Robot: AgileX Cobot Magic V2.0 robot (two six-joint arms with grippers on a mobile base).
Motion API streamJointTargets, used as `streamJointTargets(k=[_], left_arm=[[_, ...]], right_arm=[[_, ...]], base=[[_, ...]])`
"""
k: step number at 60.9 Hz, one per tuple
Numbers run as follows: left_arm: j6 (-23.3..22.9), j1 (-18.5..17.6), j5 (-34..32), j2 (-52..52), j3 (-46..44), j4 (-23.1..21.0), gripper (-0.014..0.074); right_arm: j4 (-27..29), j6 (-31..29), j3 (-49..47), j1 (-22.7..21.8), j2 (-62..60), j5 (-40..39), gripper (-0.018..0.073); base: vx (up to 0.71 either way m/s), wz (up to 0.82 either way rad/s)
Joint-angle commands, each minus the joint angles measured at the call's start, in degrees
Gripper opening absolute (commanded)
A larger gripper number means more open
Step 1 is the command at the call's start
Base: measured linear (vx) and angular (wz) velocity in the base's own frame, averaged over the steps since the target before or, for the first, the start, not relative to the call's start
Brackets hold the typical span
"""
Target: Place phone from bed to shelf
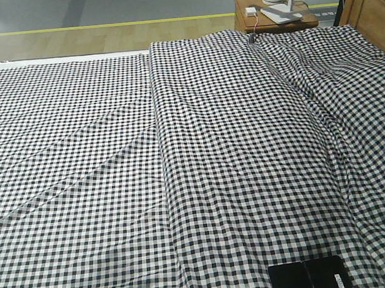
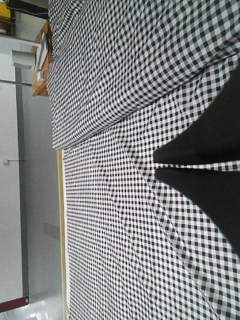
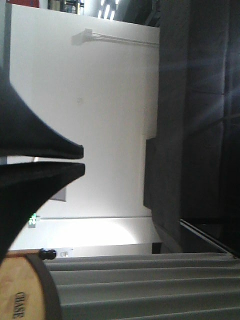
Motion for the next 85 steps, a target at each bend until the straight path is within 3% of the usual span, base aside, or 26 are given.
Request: streamJointTargets(k=[1, 21, 41, 51, 72, 85], left_arm=[[-0.22, -0.26, -4.18, -0.38, 0.13, -0.55, 0.0001], [-0.22, -0.26, -4.18, -0.38, 0.13, -0.55, 0.0001], [-0.22, -0.26, -4.18, -0.38, 0.13, -0.55, 0.0001], [-0.22, -0.26, -4.18, -0.38, 0.13, -0.55, 0.0001], [-0.22, -0.26, -4.18, -0.38, 0.13, -0.55, 0.0001], [-0.22, -0.26, -4.18, -0.38, 0.13, -0.55, 0.0001]], right_arm=[[-0.25, -0.50, -6.66, -0.30, 5.55, 0.50, -0.0004], [-0.25, -0.38, -23.89, -0.30, 22.18, 24.17, 0.0009], [-0.25, -0.38, -25.00, -0.30, 35.60, 30.74, 0.0080], [-0.25, -0.38, -25.00, -0.30, 39.77, 34.45, 0.0220], [-0.25, -0.38, -25.00, -0.30, 41.02, 35.25, 0.0688], [-0.25, -0.38, -25.00, -0.30, 41.02, 35.19, 0.0719]], base=[[0.00, 0.00], [0.00, 0.00], [0.00, 0.00], [0.00, 0.00], [0.00, 0.00], [0.00, 0.00]])
